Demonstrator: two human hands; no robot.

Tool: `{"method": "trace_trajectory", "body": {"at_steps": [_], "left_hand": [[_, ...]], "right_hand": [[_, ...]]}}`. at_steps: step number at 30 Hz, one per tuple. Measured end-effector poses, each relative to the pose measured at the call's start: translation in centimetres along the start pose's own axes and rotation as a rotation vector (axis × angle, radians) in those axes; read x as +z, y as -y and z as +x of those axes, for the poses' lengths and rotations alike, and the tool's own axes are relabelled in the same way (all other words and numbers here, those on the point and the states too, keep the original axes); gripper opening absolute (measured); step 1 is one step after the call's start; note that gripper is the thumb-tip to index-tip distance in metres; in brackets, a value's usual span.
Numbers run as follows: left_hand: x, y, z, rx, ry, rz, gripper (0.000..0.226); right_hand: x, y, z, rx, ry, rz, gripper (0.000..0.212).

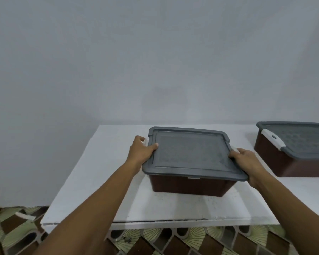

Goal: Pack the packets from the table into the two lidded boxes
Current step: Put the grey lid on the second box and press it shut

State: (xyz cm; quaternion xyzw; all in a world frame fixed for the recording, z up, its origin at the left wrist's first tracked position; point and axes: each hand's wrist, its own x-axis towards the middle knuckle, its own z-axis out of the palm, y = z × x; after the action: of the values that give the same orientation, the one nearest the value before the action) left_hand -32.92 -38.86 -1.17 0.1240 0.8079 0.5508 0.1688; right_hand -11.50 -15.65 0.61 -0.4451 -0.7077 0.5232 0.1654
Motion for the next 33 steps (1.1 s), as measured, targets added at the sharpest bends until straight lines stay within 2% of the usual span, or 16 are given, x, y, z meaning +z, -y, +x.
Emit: {"method": "trace_trajectory", "body": {"at_steps": [3, 5, 7, 9, 13, 14, 16, 18, 22, 23, 25, 28, 33], "left_hand": [[-1.7, 0.0, 0.3, -0.294, 0.159, -0.495, 0.035], [-2.5, 0.6, 0.6, -0.377, 0.213, -0.595, 0.027], [-2.5, 1.0, 0.7, -0.384, 0.255, -0.615, 0.027], [-1.9, 0.3, 0.4, -0.325, 0.256, -0.522, 0.028], [-0.1, -1.3, 0.6, -0.141, 0.070, -0.194, 0.019], [0.1, -1.3, 0.6, -0.102, 0.041, -0.127, 0.019], [0.2, -1.0, 0.6, -0.042, 0.007, 0.009, 0.023], [0.4, -0.5, 0.4, 0.031, -0.041, 0.142, 0.030], [0.8, -0.4, -0.3, 0.269, -0.102, 0.326, 0.040], [0.7, -0.5, -0.3, 0.326, -0.075, 0.397, 0.041], [0.5, -0.7, -0.7, 0.433, 0.037, 0.556, 0.044], [0.5, -0.7, -2.7, 0.502, 0.166, 0.555, 0.050], [1.3, 1.2, -5.3, 0.417, -0.035, 0.367, 0.064]], "right_hand": [[-0.1, -0.3, -0.1, -0.018, 0.013, 0.006, 0.019], [-0.1, -0.3, 0.0, -0.026, 0.021, 0.011, 0.021], [-0.2, -0.4, 0.2, -0.023, 0.031, -0.001, 0.022], [-0.3, -0.4, 0.1, -0.024, 0.042, -0.018, 0.025], [-0.4, -0.1, 0.2, -0.064, 0.029, -0.074, 0.031], [-0.2, -0.2, 0.3, -0.104, 0.013, -0.133, 0.032], [0.2, -0.4, 0.4, -0.244, -0.048, -0.417, 0.036], [0.4, -0.5, 0.2, -0.344, -0.108, -0.670, 0.050], [-0.6, -0.4, 0.4, -0.405, -0.028, -0.715, 0.102], [-0.7, -0.5, 0.5, -0.418, -0.023, -0.744, 0.102], [-0.6, -0.7, 0.0, -0.476, 0.009, -0.752, 0.086], [0.0, -1.2, -1.6, -0.562, 0.096, -0.652, 0.075], [0.5, -3.3, -1.7, -0.572, -0.057, -0.403, 0.069]]}}
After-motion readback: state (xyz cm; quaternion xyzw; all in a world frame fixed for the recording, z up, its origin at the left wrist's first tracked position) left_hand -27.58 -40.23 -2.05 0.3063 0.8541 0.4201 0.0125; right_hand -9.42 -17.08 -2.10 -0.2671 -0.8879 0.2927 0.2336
